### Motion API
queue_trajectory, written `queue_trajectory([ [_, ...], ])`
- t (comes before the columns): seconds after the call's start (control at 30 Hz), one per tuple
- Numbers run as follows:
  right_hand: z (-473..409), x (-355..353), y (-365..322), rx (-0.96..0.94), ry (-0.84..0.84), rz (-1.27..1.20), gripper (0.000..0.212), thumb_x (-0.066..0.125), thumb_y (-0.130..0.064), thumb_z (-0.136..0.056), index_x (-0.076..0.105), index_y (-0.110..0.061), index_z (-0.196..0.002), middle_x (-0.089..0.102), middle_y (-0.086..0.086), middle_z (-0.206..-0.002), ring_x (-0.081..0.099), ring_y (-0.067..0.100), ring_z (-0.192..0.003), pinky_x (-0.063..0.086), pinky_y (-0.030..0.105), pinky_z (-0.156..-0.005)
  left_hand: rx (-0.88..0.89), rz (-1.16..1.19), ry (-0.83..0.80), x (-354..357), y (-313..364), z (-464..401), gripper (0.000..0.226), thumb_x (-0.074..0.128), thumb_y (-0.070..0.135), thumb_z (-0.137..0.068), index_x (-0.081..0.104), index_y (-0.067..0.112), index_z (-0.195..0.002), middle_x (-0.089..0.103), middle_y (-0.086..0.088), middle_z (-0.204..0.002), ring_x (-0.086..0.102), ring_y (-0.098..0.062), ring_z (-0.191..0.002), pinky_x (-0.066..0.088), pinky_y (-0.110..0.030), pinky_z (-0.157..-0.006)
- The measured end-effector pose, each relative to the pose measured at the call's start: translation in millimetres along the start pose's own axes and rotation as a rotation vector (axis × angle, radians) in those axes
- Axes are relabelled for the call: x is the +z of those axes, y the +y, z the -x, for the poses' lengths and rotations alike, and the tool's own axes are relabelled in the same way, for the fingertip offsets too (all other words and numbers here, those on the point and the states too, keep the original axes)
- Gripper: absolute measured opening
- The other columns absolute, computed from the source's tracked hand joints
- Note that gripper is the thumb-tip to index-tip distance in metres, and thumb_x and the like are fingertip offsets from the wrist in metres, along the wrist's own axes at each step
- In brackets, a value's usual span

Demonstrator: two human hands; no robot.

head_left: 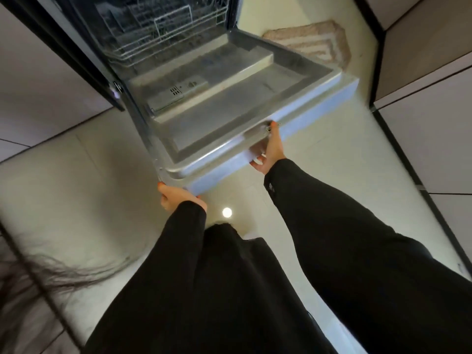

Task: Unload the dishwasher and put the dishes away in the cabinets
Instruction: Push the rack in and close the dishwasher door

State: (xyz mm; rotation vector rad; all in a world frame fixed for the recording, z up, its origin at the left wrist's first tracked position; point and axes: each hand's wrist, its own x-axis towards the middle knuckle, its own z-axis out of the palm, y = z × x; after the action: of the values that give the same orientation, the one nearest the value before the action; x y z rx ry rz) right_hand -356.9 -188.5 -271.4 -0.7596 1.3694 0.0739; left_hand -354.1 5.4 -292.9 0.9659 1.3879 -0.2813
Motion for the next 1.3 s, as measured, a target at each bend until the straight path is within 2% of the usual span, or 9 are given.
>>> queue_trajectory([
  [0.17,45,31,-49,-0.073,-0.168,0.001,0.075,0.056,-0.066,-0.080,0.041,-0.020,-0.137,0.050,0.006,-0.126,0.053,0.026,-0.113,0.050,0.042,-0.096,0.177,0.072,0.002,27,48,51,0.042,0.048,0.046,-0.087,0.051,0.022,-0.121,0.062,-0.001,-0.110,0.061,-0.021,-0.101,0.049,-0.042,-0.096],
  [0.4,84,89,-111,-0.198,-0.324,-0.104,0.046,0.059,-0.035,-0.093,0.050,-0.008,-0.129,0.055,0.015,-0.126,0.061,0.031,-0.104,0.054,0.051,-0.088,0.229,0.130,-0.085,66,133,98,0.071,0.059,0.065,-0.076,0.046,0.023,-0.133,0.057,0.001,-0.108,0.059,-0.019,-0.096,0.053,-0.035,-0.088],
  [0.5,97,122,-140,-0.215,-0.366,-0.124,0.039,0.051,-0.022,-0.098,0.047,-0.002,-0.132,0.056,0.018,-0.123,0.061,0.034,-0.104,0.052,0.054,-0.091,0.268,0.209,-0.145,85,167,115,0.063,0.061,0.064,-0.077,0.053,0.020,-0.122,0.063,-0.001,-0.103,0.064,-0.017,-0.089,0.058,-0.030,-0.069],
  [0.67,119,188,-191,-0.243,-0.377,-0.053,0.035,0.043,-0.013,-0.101,0.044,0.003,-0.132,0.053,0.020,-0.132,0.051,0.036,-0.123,0.048,0.048,-0.090,0.257,0.339,-0.230,120,232,135,0.048,0.065,0.048,-0.084,0.053,0.016,-0.118,0.065,-0.005,-0.103,0.067,-0.020,-0.089,0.061,-0.038,-0.075],
  [0.77,127,224,-211,-0.249,-0.367,-0.007,0.022,0.043,-0.011,-0.099,0.051,0.004,-0.113,0.052,0.023,-0.133,0.052,0.036,-0.122,0.049,0.048,-0.088,0.196,0.399,-0.243,140,264,145,0.052,0.067,0.044,-0.084,0.051,0.012,-0.122,0.064,-0.008,-0.108,0.065,-0.020,-0.088,0.059,-0.037,-0.081],
  [0.9,126,260,-233,-0.246,-0.361,0.019,0.017,0.041,-0.003,-0.097,0.049,-0.002,-0.081,0.056,0.021,-0.101,0.059,0.033,-0.104,0.051,0.046,-0.088,0.122,0.462,-0.297,162,295,160,0.040,0.062,0.041,-0.089,0.054,0.013,-0.116,0.067,-0.004,-0.100,0.065,-0.016,-0.085,0.057,-0.034,-0.080],
  [1.0,125,280,-243,-0.260,-0.416,-0.010,0.011,0.041,-0.007,-0.098,0.051,-0.003,-0.095,0.056,0.018,-0.096,0.059,0.029,-0.092,0.047,0.049,-0.099,0.119,0.503,-0.385,179,312,168,0.040,0.054,0.044,-0.093,0.053,0.015,-0.121,0.065,-0.003,-0.112,0.060,-0.017,-0.106,0.039,-0.036,-0.105],
  [1.13,137,308,-257,-0.260,-0.451,-0.067,0.048,0.052,-0.044,-0.094,0.047,-0.009,-0.127,0.060,0.015,-0.098,0.061,0.027,-0.097,0.051,0.046,-0.095,0.131,0.451,-0.480,201,336,173,0.053,0.059,0.054,-0.086,0.049,0.016,-0.122,0.059,-0.005,-0.119,0.055,-0.022,-0.114,0.041,-0.036,-0.106],
  [1.3,141,331,-273,-0.307,-0.490,0.050,0.062,0.061,-0.056,-0.084,0.049,-0.010,-0.123,0.060,0.015,-0.114,0.059,0.029,-0.104,0.050,0.044,-0.098,0.086,0.273,-0.567,234,355,177,0.069,0.073,0.047,-0.077,0.045,0.012,-0.130,0.059,-0.011,-0.123,0.058,-0.027,-0.112,0.045,-0.043,-0.104],
])
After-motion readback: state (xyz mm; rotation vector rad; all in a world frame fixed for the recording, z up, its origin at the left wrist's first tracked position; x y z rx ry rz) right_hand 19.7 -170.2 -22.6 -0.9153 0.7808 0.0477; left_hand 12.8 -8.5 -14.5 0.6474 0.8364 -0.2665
